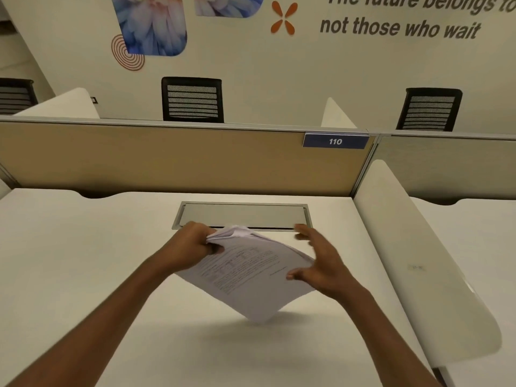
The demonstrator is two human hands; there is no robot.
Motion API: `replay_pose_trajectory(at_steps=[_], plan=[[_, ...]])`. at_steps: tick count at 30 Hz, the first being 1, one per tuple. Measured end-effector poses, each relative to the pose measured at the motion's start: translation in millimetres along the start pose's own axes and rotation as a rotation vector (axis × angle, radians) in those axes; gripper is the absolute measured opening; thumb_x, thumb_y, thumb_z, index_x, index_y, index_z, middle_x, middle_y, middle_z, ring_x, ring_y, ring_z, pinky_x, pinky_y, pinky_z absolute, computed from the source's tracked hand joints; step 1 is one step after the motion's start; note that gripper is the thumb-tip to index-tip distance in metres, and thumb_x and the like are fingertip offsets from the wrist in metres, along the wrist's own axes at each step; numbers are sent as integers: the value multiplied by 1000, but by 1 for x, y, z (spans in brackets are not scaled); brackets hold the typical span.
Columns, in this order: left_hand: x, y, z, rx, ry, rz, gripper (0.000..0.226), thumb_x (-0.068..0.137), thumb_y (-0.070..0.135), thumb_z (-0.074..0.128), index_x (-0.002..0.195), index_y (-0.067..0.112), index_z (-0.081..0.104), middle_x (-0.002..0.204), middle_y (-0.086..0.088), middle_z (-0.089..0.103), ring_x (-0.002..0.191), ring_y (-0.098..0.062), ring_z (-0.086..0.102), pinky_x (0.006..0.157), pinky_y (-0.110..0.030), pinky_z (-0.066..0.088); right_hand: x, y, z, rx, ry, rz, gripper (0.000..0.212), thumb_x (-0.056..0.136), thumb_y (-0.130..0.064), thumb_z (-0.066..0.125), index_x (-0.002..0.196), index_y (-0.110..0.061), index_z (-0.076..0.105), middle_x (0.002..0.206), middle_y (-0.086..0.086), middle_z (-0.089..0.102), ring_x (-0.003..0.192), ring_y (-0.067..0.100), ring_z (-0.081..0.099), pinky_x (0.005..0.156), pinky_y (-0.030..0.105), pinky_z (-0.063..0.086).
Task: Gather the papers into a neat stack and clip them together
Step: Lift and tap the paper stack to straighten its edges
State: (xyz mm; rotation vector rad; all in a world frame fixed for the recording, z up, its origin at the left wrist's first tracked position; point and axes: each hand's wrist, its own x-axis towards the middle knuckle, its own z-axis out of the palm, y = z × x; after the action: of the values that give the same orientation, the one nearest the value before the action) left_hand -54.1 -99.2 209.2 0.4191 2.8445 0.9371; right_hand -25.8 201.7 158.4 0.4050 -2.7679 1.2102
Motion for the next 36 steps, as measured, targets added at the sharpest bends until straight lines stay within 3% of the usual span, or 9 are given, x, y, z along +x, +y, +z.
replay_pose_trajectory(at_steps=[4,9,14,18,21,24,28,33,36], plan=[[5,42,-19,215,-98,97,44,80,10,64,43,28,48,49,8,51,53,-9,45,55,-29,32,16,-33,12,17,-150,-65,86,60,-30,88,134,-28,42,126,-13,56,104,5,56,87,21,50],[12,79,-28,496,-128,213,9,79,15,58,78,20,66,71,1,61,72,-20,49,56,-28,33,8,-30,26,179,63,8,9,77,-5,76,82,1,71,72,6,68,60,4,54,56,8,42],[16,73,-55,464,-48,155,30,67,47,73,91,30,68,77,12,63,77,-14,59,67,-30,49,3,-21,37,501,186,280,11,73,7,74,72,11,64,69,21,64,65,26,57,62,38,52],[6,6,-65,-464,57,64,67,50,58,76,99,12,70,91,-13,72,83,-25,66,76,-37,49,-1,-17,31,694,246,359,25,74,11,71,72,-14,71,77,10,73,74,29,68,70,45,59],[-1,-25,-15,-774,-81,82,96,45,66,83,120,9,61,112,-19,69,101,-24,64,85,-34,50,-1,-13,34,737,255,370,32,73,13,71,73,-19,72,72,0,74,70,21,70,66,37,61],[-6,-22,33,-937,-164,41,80,48,49,89,118,20,64,117,-12,70,108,-31,66,85,-40,56,-1,-11,40,740,257,357,36,73,14,70,73,-22,72,69,-5,75,65,14,71,57,25,59],[-4,-14,58,-1076,42,-53,75,46,45,91,110,16,66,109,-17,71,100,-40,67,84,-57,55,-2,-7,45,746,260,326,41,71,15,71,74,-26,74,74,-4,76,71,19,72,62,31,61],[1,-9,73,-1024,196,-91,73,41,49,91,102,15,70,98,-12,74,90,-34,70,71,-42,60,-8,-1,53,727,310,265,65,64,18,75,82,-44,74,82,-9,77,82,18,72,72,40,61],[1,-14,77,-1011,225,-104,55,46,38,89,95,20,73,95,-10,75,86,-32,71,67,-37,58,-12,-1,60,700,329,273,75,65,25,71,81,-48,72,84,-12,76,82,14,71,72,33,61]])
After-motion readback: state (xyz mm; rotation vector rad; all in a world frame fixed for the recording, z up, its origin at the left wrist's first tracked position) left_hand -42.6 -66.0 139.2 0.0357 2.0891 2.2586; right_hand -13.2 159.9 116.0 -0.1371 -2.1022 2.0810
